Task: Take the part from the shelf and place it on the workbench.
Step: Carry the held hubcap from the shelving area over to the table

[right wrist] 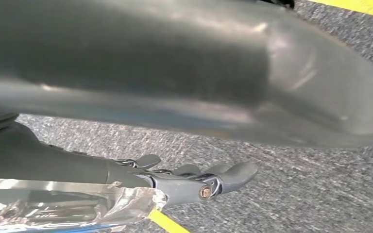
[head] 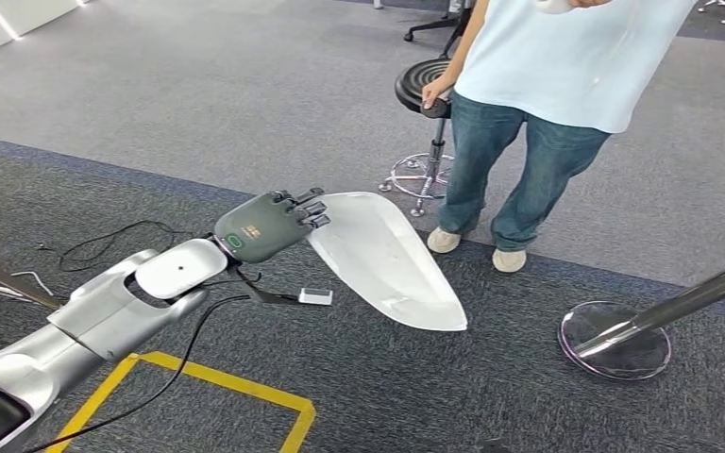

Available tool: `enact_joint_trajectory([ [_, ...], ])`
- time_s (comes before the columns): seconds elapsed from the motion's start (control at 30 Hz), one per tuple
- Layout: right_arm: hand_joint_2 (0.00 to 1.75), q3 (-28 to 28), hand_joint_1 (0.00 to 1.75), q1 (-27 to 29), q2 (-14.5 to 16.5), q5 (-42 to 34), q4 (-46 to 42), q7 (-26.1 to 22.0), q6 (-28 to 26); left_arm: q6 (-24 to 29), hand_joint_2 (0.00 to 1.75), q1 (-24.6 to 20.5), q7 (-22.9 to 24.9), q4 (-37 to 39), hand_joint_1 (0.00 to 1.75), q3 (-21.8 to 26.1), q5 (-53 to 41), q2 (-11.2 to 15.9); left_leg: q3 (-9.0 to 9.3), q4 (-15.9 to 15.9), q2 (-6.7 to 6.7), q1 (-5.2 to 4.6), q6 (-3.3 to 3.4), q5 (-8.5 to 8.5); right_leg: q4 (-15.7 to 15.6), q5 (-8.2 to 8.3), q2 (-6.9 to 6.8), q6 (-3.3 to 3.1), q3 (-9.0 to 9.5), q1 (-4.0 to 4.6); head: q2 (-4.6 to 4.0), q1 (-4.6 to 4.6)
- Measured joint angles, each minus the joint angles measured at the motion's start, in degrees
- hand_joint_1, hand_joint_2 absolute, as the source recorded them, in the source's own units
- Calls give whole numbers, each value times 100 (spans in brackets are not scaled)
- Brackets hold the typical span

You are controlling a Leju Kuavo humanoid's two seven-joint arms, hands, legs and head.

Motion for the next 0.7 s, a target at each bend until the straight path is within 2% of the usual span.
enact_joint_trajectory([
  [0.03, 0, -3, 0, -5, -1, -3, 0, -3, 3, -5, 175, -5, -1, 10, 169, -4, 3, 10, -26, 34, 83, -6, -28, -34, -21, 21, -61, -42, 7, 4, 0, -13],
  [0.07, 0, -5, 0, -5, -1, -3, 0, -6, 5, -8, 175, -19, -1, 17, 169, -7, 8, 15, -94, 164, 228, -19, -48, -129, -46, 40, -127, -81, 14, 6, -1, -31],
  [0.13, 0, -9, 0, 4, -1, -3, 0, -9, 5, -9, 175, -49, -1, 24, 169, -11, 17, 5, -382, 794, 575, -45, -74, -474, -71, 51, -270, -130, 20, 21, -1, -63],
  [0.17, 0, -10, 0, 12, -2, -3, 1, -8, 5, -10, 175, -55, -1, 28, 169, -16, 20, 0, -567, 1194, 660, -43, -86, -642, -71, 48, -350, -143, 20, 29, -1, -68],
  [0.2, 0, -13, 0, 20, -2, -4, 1, -8, 5, -11, 175, -55, -1, 34, 169, -20, 21, -3, -706, 1499, 699, -41, -95, -736, -71, 42, -430, -151, 20, 34, -1, -69],
  [0.23, 0, -14, 0, 23, -3, -4, 1, -8, 7, -12, 175, -52, -1, 44, 169, -23, 21, -4, -757, 1616, 716, -40, -100, -728, -71, 38, -510, -155, 21, 35, -1, -71],
  [0.27, 0, -14, 0, 22, -2, -3, 1, -8, 8, -13, 175, -52, -1, 54, 169, -25, 21, -4, -693, 1504, 735, -40, -99, -620, -71, 34, -585, -156, 24, 35, -1, -71],
  [0.3, 0, -14, 0, 18, -2, -3, 1, -8, 9, -13, 175, -57, -1, 60, 169, -24, 21, -4, -522, 1194, 786, -43, -92, -444, -71, 28, -657, -152, 31, 35, -1, -72],
  [0.37, 0, -14, 0, 13, -2, -3, 1, -8, 10, -13, 175, -83, -1, 67, 169, -21, 21, -10, -83, 409, 1092, -81, -55, -152, -63, 4, -781, -119, 52, 59, -1, -77],
  [0.4, 0, -14, 0, 12, -2, -3, 1, -8, 10, -13, 175, -100, -1, 67, 169, -19, 21, -17, 60, 141, 1211, -106, -26, -89, -62, -10, -844, -95, 65, 79, -1, -73],
  [0.43, 0, -15, 0, 13, -3, -3, 1, -8, 10, -14, 175, -111, -1, 68, 169, -18, 22, -23, 126, 4, 1277, -129, 5, -78, -66, -25, -910, -68, 80, 97, 0, -71],
  [0.5, 0, -15, 0, 8, -2, -4, 0, -8, 11, -14, 175, -117, -1, 73, 169, -17, 22, -23, 121, -43, 1133, -136, 74, -73, -88, -48, -1060, -13, 116, 107, 1, -62],
  [0.53, 0, -14, 0, 2, -2, -4, 0, -8, 11, -14, 175, -118, -1, 75, 169, -16, 22, -25, 125, -58, 1057, -122, 107, -61, -67, -83, -1041, 20, 118, 97, 0, -60],
  [0.57, 0, -14, 0, -3, -2, -3, 0, -10, 12, -14, 175, -126, -1, 78, 169, -15, 22, -24, 132, -74, 981, -104, 143, -45, 41, -165, -933, 50, 81, 84, 0, -53],
  [0.6, 0, -13, 0, -5, -3, -3, 0, -11, 12, -14, 175, -134, -1, 80, 169, -14, 22, -29, 141, -86, 908, -83, 174, -31, 277, -303, -767, 76, -19, 70, 1, -38],
  [0.63, 0, -14, 0, 0, -3, -3, 1, -10, 12, -14, 175, -141, -1, 82, 169, -15, 23, -39, 140, -87, 833, -72, 194, -26, 635, -482, -571, 94, -178, 57, 1, -20],
  [0.67, 0, -15, 0, 12, -3, -4, 1, -7, 12, -15, 175, -140, -1, 84, 169, -18, 23, -45, 138, -87, 748, -68, 209, -23, 1052, -661, -442, 105, -375, 51, 1, -2],
  [0.7, 0, -18, 0, 24, -3, -7, 2, -2, 12, -15, 175, -132, -1, 88, 169, -23, 23, -55, 136, -86, 660, -67, 215, -22, 1398, -773, -381, 112, -554, 49, 0, 14],
])
